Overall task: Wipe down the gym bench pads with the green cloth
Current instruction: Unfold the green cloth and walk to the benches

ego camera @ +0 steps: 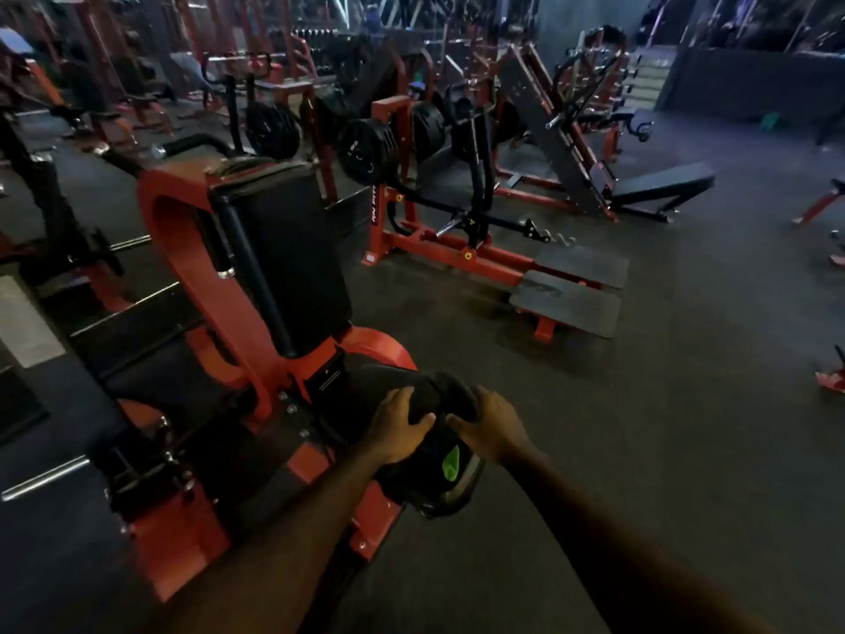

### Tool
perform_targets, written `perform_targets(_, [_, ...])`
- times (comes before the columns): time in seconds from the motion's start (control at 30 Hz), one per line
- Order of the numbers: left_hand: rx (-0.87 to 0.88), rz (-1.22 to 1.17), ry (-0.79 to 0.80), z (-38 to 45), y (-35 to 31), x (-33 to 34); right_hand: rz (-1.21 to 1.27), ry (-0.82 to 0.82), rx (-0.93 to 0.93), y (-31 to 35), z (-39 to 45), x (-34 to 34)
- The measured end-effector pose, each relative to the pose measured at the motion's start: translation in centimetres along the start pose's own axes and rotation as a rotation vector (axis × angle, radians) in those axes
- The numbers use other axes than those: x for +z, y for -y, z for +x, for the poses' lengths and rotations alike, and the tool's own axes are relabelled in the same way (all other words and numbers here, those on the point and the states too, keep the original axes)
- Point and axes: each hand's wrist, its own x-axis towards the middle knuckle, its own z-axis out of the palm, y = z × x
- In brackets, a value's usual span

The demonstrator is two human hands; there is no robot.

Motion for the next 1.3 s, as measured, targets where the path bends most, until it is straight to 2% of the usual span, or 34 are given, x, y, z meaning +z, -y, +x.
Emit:
perform_targets(0.07, [-0.028,-0.002,-0.026,1.7,0.2,1.2,0.003,-0.007,-0.011,-0.9,2.0,0.5])
perform_targets(0.33, [-0.117,0.112,0.038,5.7,2.3,5.3,-0.081,0.149,0.012,-4.9,7.6,3.9])
perform_targets(0.47, [-0.136,0.073,-0.023,6.0,2.4,6.8,-0.091,0.094,-0.043,-5.6,8.4,3.9])
perform_targets(0.57, [-0.159,0.041,-0.072,6.1,1.7,7.0,-0.018,0.072,-0.02,-6.0,9.2,3.8])
perform_targets(0.67, [-0.139,-0.021,-0.114,6.1,1.0,6.2,0.173,0.063,0.133,-5.9,10.3,2.8])
perform_targets(0.73, [-0.038,-0.026,-0.144,6.0,0.4,5.4,0.335,0.012,0.216,-5.5,11.1,1.9])
perform_targets(0.8, [0.067,-0.017,-0.098,5.8,-0.7,4.5,0.46,-0.043,0.255,-4.7,11.8,0.9])
perform_targets(0.9, [0.172,-0.057,-0.035,5.3,-3.4,3.1,0.56,-0.134,0.235,-3.0,11.4,-1.5])
perform_targets(1.03, [0.243,-0.183,-0.073,5.2,-6.4,1.6,0.747,-0.295,0.219,-1.7,9.8,-5.0])
perform_targets(1.13, [0.284,-0.213,-0.079,5.1,-9.6,0.1,0.836,-0.404,0.217,-1.9,7.8,-8.8])
perform_targets(1.3, [0.482,-0.291,-0.062,1.5,-15.8,-1.5,0.919,-0.631,0.204,-2.2,-0.6,-14.3])
